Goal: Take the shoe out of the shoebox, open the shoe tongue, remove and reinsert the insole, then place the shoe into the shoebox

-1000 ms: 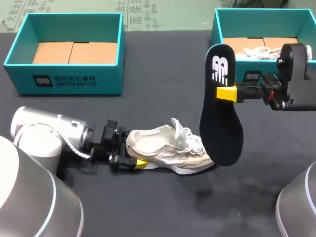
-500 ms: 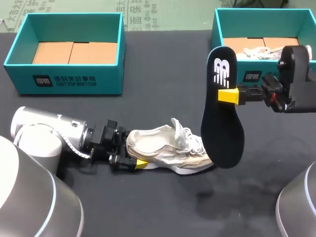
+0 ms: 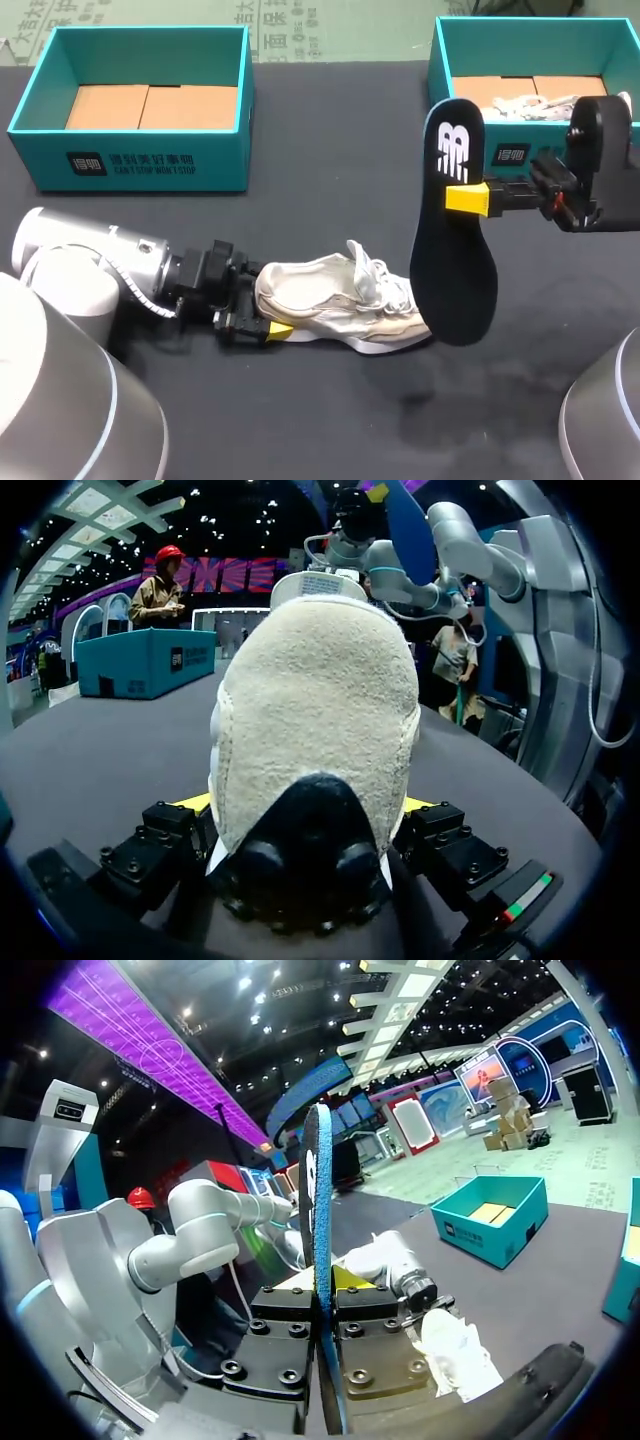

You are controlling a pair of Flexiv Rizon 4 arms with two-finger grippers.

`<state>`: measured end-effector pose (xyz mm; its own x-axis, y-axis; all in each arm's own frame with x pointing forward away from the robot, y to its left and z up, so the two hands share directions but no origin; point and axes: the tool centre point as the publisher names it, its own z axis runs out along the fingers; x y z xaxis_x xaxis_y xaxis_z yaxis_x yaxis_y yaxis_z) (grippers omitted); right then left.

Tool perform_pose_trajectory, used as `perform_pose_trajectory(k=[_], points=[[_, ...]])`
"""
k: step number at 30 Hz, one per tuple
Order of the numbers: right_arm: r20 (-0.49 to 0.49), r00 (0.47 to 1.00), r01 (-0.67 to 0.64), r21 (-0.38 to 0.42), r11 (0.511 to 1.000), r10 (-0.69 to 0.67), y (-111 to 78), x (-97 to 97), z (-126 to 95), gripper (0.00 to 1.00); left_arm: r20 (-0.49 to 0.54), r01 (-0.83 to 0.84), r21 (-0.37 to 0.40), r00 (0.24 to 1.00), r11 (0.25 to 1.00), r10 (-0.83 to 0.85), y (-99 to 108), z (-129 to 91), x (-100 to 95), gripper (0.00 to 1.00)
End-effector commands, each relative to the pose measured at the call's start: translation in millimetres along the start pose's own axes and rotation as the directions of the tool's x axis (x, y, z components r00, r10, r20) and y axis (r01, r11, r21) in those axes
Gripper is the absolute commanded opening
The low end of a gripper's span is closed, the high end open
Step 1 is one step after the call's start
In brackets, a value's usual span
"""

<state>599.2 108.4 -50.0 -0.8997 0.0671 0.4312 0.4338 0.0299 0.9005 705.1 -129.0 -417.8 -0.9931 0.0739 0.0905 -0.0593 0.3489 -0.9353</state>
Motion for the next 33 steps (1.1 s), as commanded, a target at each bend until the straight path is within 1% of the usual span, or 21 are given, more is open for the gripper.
perform_pose_trajectory(k=[1, 5, 10, 11, 13, 27, 28, 30, 31, 32, 33], points=[[0.112, 0.994, 0.001, -0.009, 1.0, 0.0, -7.1, 12.7, -6, 0.0, 0.023, -0.002, -0.061, 1.0, 0.998, 0.003, -6, -6, 10.3, 1.0], [0.112, 0.994, 0.001, -0.009, 1.0, 0.0, -7.1, 12.7, -6, 0.0, 0.041, -0.004, -0.135, 0.999, 0.991, 0.01, -7, -15, 12.2, 1.0], [0.112, 0.994, 0.001, -0.009, 1.0, 0.0, -7.1, 12.7, -6, 0.0, 0.062, 0.009, -0.257, 0.998, 0.966, 0.007, -6, -26, 10.4, 1.0], [0.112, 0.994, 0.001, -0.009, 1.0, 0.0, -7.1, 12.7, -6, 0.0, 0.071, 0.01, -0.295, 0.997, 0.955, 0.012, -6, -28, 9.0, 1.0], [0.112, 0.994, 0.001, -0.009, 1.0, 0.0, -7.1, 12.7, -6, 0.0, 0.068, -0.03, -0.402, 0.996, 0.915, 0.063, -4, -35, 7.5, 1.0], [0.112, 0.994, 0.001, -0.009, 1.0, 0.0, -7.1, 12.7, -6, 0.0, 0.068, -0.03, -0.402, 0.996, 0.915, 0.063, -4, -35, 7.5, 1.0], [0.112, 0.994, 0.001, -0.009, 1.0, 0.0, -7.1, 12.7, -6, 0.0, 0.076, -0.004, -0.43, 0.996, 0.903, 0.04, -9, -38, 3.8, 1.0], [0.112, 0.994, 0.001, -0.009, 1.0, 0.0, -7.1, 12.7, -6, 0.0, 0.06, 0.0, -0.467, 0.998, 0.884, 0.032, -16, -46, 0.9, 1.0], [0.112, 0.994, 0.001, -0.009, 1.0, 0.0, -7.1, 12.7, -6, 0.0, 0.043, -0.007, -0.509, 0.998, 0.861, 0.034, -20, -49, 0.1, 1.0], [0.112, 0.994, 0.001, -0.009, 1.0, 0.0, -7.1, 12.7, -6, 0.0, 0.016, -0.019, -0.597, 0.999, 0.802, 0.036, -24, -51, -0.5, 1.0], [0.112, 0.994, 0.001, -0.009, 1.0, 0.0, -7.1, 12.7, -6, 0.0, 0.042, -0.014, -0.686, 0.997, 0.727, 0.059, -26, -50, -0.3, 1.0]])
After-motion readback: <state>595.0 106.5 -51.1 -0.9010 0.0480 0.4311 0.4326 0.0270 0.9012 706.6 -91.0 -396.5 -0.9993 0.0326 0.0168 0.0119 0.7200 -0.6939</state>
